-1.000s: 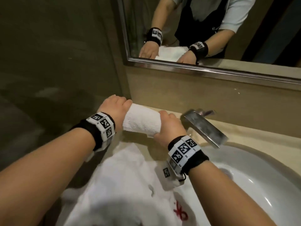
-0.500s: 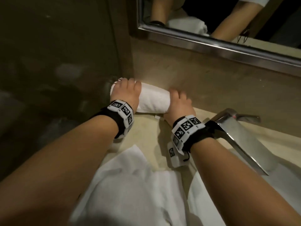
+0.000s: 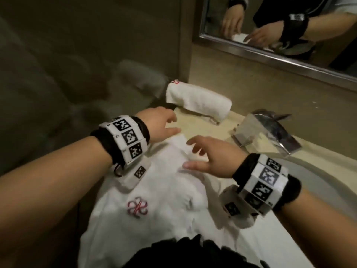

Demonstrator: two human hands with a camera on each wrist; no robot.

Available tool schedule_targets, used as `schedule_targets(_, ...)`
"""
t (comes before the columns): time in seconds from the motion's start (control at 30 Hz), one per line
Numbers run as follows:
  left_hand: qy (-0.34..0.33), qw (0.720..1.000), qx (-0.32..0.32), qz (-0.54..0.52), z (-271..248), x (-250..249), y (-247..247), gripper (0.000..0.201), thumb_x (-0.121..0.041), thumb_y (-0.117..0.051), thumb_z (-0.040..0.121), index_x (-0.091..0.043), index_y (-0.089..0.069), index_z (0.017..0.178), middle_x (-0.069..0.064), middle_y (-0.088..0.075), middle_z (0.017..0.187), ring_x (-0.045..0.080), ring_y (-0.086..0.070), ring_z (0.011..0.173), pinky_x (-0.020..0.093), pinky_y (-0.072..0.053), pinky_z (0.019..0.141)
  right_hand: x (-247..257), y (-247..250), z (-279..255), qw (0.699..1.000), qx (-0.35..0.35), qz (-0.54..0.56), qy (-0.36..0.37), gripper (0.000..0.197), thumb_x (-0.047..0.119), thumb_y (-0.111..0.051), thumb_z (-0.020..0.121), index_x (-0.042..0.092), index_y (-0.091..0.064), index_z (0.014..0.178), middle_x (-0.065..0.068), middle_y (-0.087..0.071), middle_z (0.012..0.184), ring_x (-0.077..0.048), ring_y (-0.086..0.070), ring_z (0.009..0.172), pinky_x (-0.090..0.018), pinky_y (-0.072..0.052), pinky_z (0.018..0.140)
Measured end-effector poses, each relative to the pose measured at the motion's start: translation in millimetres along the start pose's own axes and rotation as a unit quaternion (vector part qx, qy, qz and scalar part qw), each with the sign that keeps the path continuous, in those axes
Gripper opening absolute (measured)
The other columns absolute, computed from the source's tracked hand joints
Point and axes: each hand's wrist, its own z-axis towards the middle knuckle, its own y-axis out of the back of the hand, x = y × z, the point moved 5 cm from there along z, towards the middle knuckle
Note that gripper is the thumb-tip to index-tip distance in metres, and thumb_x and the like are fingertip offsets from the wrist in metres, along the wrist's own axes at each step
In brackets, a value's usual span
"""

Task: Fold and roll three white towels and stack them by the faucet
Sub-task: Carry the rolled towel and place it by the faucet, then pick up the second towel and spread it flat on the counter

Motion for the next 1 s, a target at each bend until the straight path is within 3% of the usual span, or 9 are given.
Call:
schedule_targets(0.07,0.010,0.998,0.049,-0.037,-43.4,5.1,-16.4,0.057,-0.057,-0.056,0.077,-0.023,-0.048,0.123,-0.001,-0.056,0.118,0.013,-0.053,0.092,0.023,-0.039,0.080,13.9,-29.2,-10.7,0.998,0.035,-0.043,0.002,0.064,0.060,-0.057,0.075,0.024,-0.044,0.126,0.000,-0.057,0.117,-0.020,-0.056,0.100,-0.033,-0.046,0.085)
schedule_targets(0.17,0.050,0.992,0.111,-0.023,-92.9,20.1,-45.9,0.072,-0.060,-0.063,0.069,-0.025,-0.040,0.129,0.001,-0.050,0.123,0.020,-0.053,0.106,0.026,-0.042,0.086,27.0,-33.1,-16.8,0.997,-0.040,-0.062,0.012,0.033,0.043,-0.058,0.083,0.019,-0.055,0.106,-0.003,-0.058,0.102,-0.024,-0.056,0.094,-0.032,-0.046,0.078)
schedule_targets(0.3,0.105,0.991,0.081,0.024,-121.7,27.7,-72.7,0.052,-0.045,-0.058,0.081,-0.025,-0.043,0.126,0.005,-0.050,0.125,0.027,-0.047,0.116,0.039,-0.041,0.097,33.6,-10.8,-26.7,0.994,-0.093,-0.049,0.033,0.009,0.025,-0.056,0.087,0.022,-0.052,0.079,0.001,-0.055,0.085,-0.021,-0.052,0.079,-0.027,-0.035,0.065)
schedule_targets(0.43,0.106,0.993,-0.025,-0.046,-128.2,16.9,-58.4,0.022,-0.031,-0.055,0.086,-0.020,-0.057,0.105,0.006,-0.057,0.111,0.028,-0.052,0.105,0.034,-0.041,0.086,36.6,-9.8,-44.8,0.989,-0.127,-0.035,0.068,0.011,0.031,-0.055,0.087,0.020,-0.052,0.090,0.003,-0.053,0.091,-0.018,-0.051,0.083,-0.028,-0.038,0.069)
schedule_targets(0.6,-0.040,0.970,-0.145,-0.192,-145.0,-31.5,4.0,0.014,-0.016,-0.056,0.087,-0.006,-0.061,0.095,0.002,-0.056,0.088,0.018,-0.055,0.088,0.022,-0.035,0.070,59.4,-33.2,-65.1,0.985,-0.121,-0.021,0.124,0.095,0.052,-0.073,0.064,0.022,-0.024,0.139,-0.004,-0.040,0.139,-0.022,-0.042,0.123,-0.038,-0.037,0.101)
schedule_targets(0.7,-0.110,0.938,-0.188,-0.270,-157.2,-64.3,39.3,0.012,-0.012,-0.056,0.088,-0.004,-0.060,0.097,-0.007,-0.056,0.083,-0.003,-0.050,0.075,0.007,-0.036,0.071,75.3,-19.6,-71.3,0.965,-0.205,0.060,0.154,0.066,0.024,-0.066,0.077,0.011,-0.035,0.134,-0.012,-0.049,0.132,-0.028,-0.049,0.116,-0.021,-0.035,0.085)
schedule_targets(0.8,-0.094,0.922,-0.211,-0.310,-166.0,-67.4,50.1,0.037,-0.020,-0.066,0.081,-0.013,-0.050,0.114,-0.016,-0.052,0.093,-0.007,-0.049,0.088,0.003,-0.036,0.078,71.5,15.2,-92.6,0.951,-0.260,0.081,0.145,0.040,0.015,-0.051,0.078,0.003,-0.055,0.117,-0.015,-0.059,0.118,-0.028,-0.053,0.112,-0.025,-0.034,0.081)
schedule_targets(0.9,-0.048,0.940,-0.089,-0.325,-173.3,-57.2,20.7,0.086,-0.024,-0.075,0.070,-0.021,-0.023,0.138,-0.012,-0.040,0.126,0.005,-0.041,0.119,0.013,-0.034,0.093,53.0,53.0,-128.0,0.927,-0.300,0.201,0.099,0.035,0.020,-0.047,0.070,0.015,-0.061,0.102,0.000,-0.058,0.099,-0.015,-0.053,0.098,-0.025,-0.039,0.083)
schedule_targets(1.0,-0.096,0.954,-0.004,-0.284,-174.7,-95.1,-12.5,0.092,-0.019,-0.078,0.067,-0.021,-0.020,0.139,-0.015,-0.038,0.126,0.003,-0.038,0.119,0.007,-0.031,0.091,33.8,84.1,-178.2,0.893,-0.342,0.283,0.069,0.014,0.012,-0.052,0.078,0.022,-0.060,0.081,0.009,-0.065,0.073,-0.003,-0.060,0.069,-0.023,-0.049,0.065)
